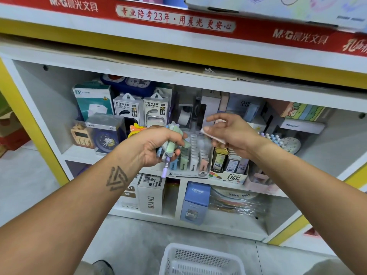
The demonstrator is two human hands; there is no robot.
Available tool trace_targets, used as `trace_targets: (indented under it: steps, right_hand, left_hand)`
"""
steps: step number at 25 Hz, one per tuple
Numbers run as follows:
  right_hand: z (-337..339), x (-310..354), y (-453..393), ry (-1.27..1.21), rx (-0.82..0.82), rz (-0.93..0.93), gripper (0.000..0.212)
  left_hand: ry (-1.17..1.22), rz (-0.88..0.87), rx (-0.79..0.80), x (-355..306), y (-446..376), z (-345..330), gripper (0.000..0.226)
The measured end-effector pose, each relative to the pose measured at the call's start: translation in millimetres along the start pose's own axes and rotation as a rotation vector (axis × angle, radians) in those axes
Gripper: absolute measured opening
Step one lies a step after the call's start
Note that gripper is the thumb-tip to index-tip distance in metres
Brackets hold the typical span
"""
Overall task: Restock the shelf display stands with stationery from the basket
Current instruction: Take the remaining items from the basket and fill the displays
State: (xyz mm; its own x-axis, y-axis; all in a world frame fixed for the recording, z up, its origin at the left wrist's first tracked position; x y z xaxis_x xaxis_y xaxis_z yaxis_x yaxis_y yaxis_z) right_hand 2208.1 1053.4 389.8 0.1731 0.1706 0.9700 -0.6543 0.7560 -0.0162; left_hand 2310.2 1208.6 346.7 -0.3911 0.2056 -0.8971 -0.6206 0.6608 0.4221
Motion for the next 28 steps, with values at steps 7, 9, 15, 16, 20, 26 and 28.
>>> trace_targets:
  steps: [7,9,15,16,20,26,28]
  right_hand:
    - [2.8,0.1,-18.9,0.240,-0.009,0.031,0.011]
    - [2.8,7.4,-23.3,0.456,-0.010,0.149,0.016]
    - [-5.9,28.8,-28.0,0.915,-0.032,0.523,0.020]
    - [-9.2,28.7,-29.0,0.942,-0.029,0.553,0.018]
    - [-25.3,15.2,-31.4,1.119,0.034,0.644,0.031]
    - [-43.6,6.4,-27.7,1.258,0.104,0.699,0.027]
    - [-47.8,3.2,-25.4,1.289,0.109,0.705,0.030]
  left_hand:
    - [-0.004,0.018,-0.004,0.0,-1.1,-0.3,0.029]
    - [0.000,0.020,-0.002,0.0,-1.1,0.2,0.030]
    - [-0.026,0.010,-0.003,-0.9,-2.8,1.7,0.031]
    - [-0.027,0.009,-0.005,-1.0,-2.6,2.3,0.032]
    - [-0.033,0.008,-0.008,-0.9,-3.6,4.3,0.032]
    - [-0.044,0.002,-0.011,-0.7,-3.9,6.9,0.030]
    - [-0.048,0.005,-0.011,-0.2,-3.8,7.2,0.031]
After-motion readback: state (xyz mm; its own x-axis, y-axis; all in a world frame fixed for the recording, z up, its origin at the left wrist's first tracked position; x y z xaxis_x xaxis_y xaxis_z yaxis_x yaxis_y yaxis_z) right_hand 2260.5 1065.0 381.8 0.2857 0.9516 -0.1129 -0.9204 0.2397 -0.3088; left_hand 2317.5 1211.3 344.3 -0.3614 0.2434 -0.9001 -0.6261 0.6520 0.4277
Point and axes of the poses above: each hand's wrist, its own y-axis away from the middle knuckle, its own z-axis out of the back of the hand, x = y × z, the point moved 9 cm from there along -y, towards the middle knuckle, and after that the axes turned 15 degrees about -x, right-handed, at the moved point
